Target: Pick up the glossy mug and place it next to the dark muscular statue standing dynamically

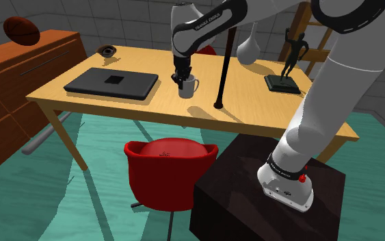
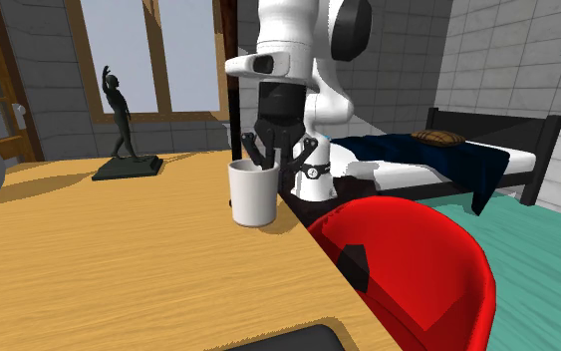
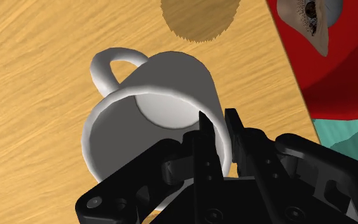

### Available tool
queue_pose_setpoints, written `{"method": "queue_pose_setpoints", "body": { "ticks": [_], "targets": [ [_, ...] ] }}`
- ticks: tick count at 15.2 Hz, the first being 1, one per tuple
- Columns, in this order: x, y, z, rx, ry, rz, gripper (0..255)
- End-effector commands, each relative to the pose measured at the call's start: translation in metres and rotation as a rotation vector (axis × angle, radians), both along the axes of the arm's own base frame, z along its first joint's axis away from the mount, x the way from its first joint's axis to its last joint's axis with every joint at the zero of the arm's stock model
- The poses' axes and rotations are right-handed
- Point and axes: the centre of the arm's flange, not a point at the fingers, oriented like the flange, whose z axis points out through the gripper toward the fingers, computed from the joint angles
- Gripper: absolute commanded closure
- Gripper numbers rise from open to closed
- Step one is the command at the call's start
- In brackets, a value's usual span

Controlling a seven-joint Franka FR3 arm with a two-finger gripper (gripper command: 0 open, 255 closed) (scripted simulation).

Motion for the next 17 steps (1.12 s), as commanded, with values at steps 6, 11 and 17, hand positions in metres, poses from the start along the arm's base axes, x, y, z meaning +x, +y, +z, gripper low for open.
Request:
{"method": "queue_pose_setpoints", "body": {
  "ticks": [6,11,17],
  "targets": [
    [-0.001,0.000,0.037,0.000,0.000,0.000,255],
    [-0.001,0.000,0.064,0.000,0.000,0.000,255],
    [-0.001,0.000,0.095,0.000,0.000,0.000,255]
  ]
}}
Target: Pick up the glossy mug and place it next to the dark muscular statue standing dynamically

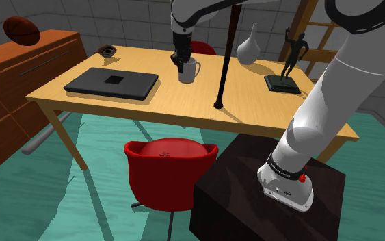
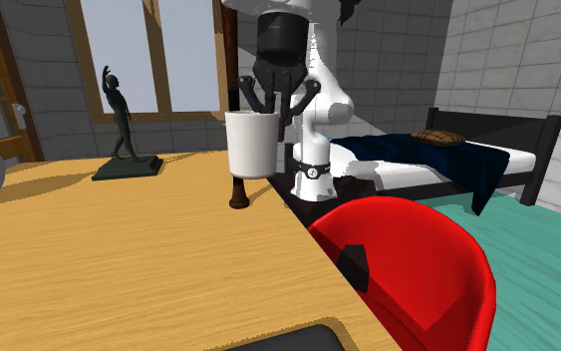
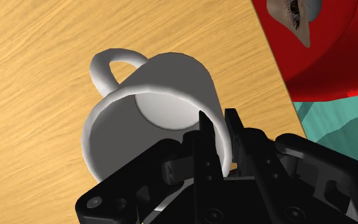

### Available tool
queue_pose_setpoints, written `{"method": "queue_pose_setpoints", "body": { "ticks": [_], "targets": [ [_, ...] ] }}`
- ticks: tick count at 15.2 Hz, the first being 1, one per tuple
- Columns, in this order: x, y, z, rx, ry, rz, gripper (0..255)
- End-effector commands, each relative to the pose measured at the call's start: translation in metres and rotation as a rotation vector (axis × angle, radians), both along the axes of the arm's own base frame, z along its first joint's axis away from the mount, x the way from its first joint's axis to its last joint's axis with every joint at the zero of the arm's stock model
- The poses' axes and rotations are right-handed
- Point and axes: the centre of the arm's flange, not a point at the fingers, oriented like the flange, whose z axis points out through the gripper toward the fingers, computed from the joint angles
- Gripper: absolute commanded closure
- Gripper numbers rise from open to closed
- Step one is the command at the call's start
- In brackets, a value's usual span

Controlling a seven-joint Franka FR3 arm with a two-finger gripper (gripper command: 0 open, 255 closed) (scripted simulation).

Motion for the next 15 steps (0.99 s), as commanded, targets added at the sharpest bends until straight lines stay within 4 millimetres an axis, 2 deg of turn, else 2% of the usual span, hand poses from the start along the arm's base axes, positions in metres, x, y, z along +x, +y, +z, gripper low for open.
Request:
{"method": "queue_pose_setpoints", "body": {
  "ticks": [1,15],
  "targets": [
    [-0.001,0.000,0.013,0.000,0.000,0.000,255],
    [-0.001,0.000,0.087,0.000,0.000,0.000,255]
  ]
}}
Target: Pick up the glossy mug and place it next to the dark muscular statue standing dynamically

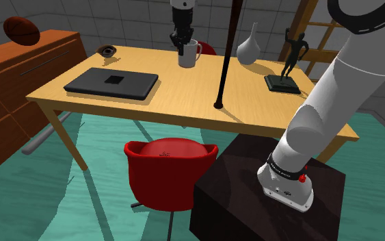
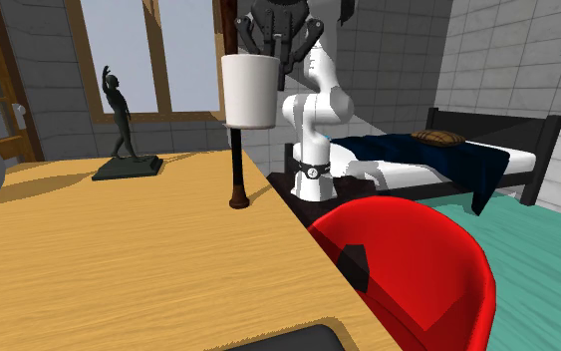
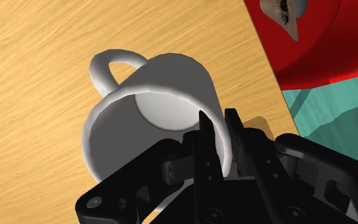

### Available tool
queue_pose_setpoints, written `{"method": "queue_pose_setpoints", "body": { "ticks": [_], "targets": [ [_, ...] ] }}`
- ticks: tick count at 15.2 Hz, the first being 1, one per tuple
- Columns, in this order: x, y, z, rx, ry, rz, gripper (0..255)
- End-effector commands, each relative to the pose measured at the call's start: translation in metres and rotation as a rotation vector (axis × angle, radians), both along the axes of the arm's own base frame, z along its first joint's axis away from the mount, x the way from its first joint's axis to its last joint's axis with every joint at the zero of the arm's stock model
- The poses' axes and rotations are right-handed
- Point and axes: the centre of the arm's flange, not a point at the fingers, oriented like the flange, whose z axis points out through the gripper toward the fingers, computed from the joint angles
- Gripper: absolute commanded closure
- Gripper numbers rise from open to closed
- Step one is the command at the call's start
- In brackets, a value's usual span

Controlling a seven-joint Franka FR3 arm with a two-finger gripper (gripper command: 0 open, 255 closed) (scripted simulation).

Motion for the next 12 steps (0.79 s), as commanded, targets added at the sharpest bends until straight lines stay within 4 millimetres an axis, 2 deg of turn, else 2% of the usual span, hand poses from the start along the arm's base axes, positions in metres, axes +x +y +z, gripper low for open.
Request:
{"method": "queue_pose_setpoints", "body": {
  "ticks": [1,12],
  "targets": [
    [-0.001,0.000,0.013,0.000,0.000,0.000,255],
    [-0.001,0.000,0.071,0.000,0.000,0.000,255]
  ]
}}
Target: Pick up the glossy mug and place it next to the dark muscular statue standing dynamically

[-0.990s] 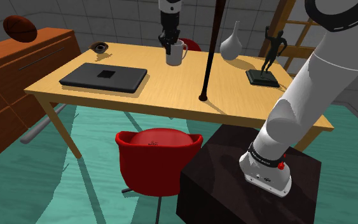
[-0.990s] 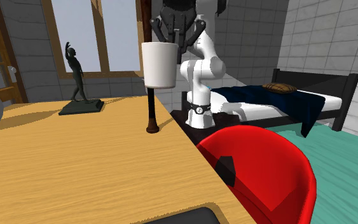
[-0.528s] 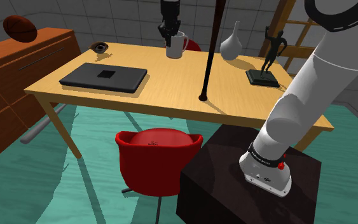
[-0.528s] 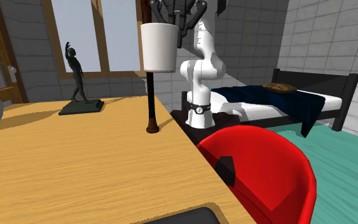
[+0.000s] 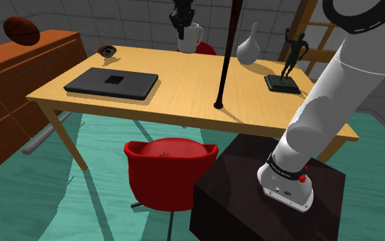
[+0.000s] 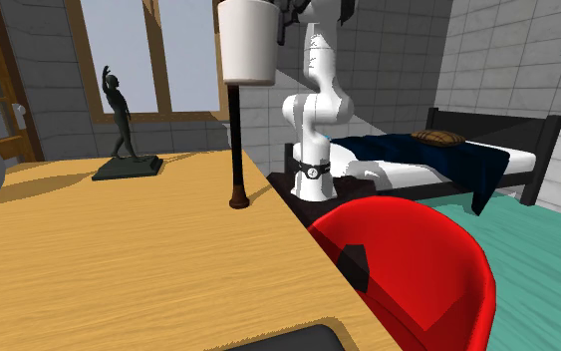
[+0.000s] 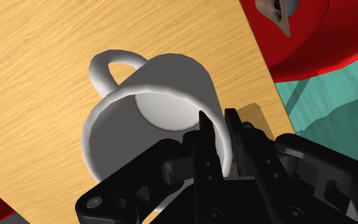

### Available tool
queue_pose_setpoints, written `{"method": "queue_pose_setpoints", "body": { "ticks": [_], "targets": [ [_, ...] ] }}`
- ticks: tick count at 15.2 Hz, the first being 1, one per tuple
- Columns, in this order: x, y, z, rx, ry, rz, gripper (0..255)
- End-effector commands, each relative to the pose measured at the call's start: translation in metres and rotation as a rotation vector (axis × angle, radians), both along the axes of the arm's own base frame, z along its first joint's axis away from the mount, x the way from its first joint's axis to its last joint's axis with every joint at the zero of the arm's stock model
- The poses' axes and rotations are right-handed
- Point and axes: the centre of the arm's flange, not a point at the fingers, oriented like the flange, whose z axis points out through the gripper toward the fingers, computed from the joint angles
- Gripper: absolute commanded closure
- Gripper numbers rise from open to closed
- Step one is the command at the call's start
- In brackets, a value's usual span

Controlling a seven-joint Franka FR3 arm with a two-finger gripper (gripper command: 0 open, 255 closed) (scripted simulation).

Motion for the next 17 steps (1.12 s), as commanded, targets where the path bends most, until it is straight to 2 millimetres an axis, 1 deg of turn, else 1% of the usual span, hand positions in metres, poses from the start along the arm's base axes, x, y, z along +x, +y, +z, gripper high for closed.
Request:
{"method": "queue_pose_setpoints", "body": {
  "ticks": [1,17],
  "targets": [
    [0.000,0.000,0.010,0.000,0.000,0.000,255],
    [0.000,0.000,0.095,0.000,0.000,0.000,255]
  ]
}}
